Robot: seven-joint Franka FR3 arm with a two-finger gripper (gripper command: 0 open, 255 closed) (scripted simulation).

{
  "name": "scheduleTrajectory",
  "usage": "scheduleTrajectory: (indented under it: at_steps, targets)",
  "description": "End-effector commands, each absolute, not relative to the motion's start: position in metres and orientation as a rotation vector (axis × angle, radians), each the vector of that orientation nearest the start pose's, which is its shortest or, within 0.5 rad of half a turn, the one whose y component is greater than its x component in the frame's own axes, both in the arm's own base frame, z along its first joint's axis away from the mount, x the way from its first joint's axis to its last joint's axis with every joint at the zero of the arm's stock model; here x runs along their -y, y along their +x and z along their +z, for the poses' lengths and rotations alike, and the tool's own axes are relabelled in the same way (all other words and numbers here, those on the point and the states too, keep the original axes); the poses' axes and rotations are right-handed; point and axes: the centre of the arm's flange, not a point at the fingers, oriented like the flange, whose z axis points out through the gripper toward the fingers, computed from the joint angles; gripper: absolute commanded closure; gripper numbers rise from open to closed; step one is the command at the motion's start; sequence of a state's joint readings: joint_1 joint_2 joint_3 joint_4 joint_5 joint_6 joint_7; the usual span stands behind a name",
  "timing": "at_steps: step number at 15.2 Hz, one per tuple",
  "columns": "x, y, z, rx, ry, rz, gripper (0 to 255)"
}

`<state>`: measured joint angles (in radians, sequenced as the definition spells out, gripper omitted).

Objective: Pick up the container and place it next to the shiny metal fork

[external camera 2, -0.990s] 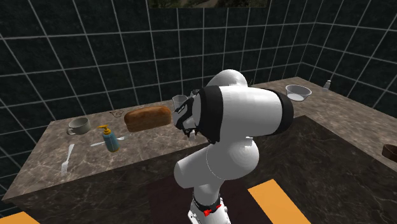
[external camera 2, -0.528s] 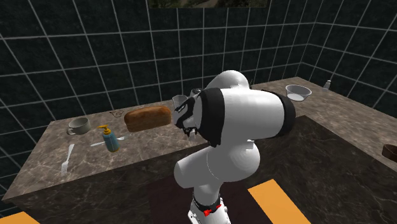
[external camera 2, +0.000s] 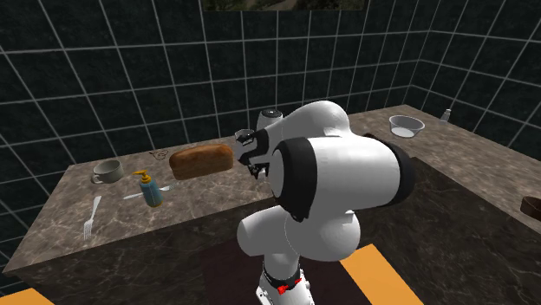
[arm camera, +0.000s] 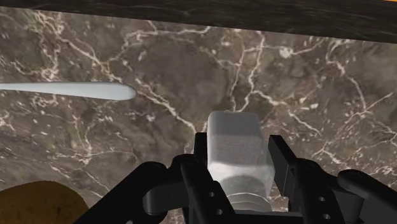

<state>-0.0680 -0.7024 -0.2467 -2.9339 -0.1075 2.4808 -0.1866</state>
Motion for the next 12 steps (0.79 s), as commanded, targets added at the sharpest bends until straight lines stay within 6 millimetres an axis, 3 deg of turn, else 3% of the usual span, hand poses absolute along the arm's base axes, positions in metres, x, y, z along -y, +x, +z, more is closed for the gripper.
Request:
scheduleTrajectory:
  at_steps: [1,12]
  targets:
    - [0.088,0.312,0.38,-0.02,-3.09,-0.39,255]
    - [0.088,0.312,0.438,-0.02,-3.09,-0.39,255]
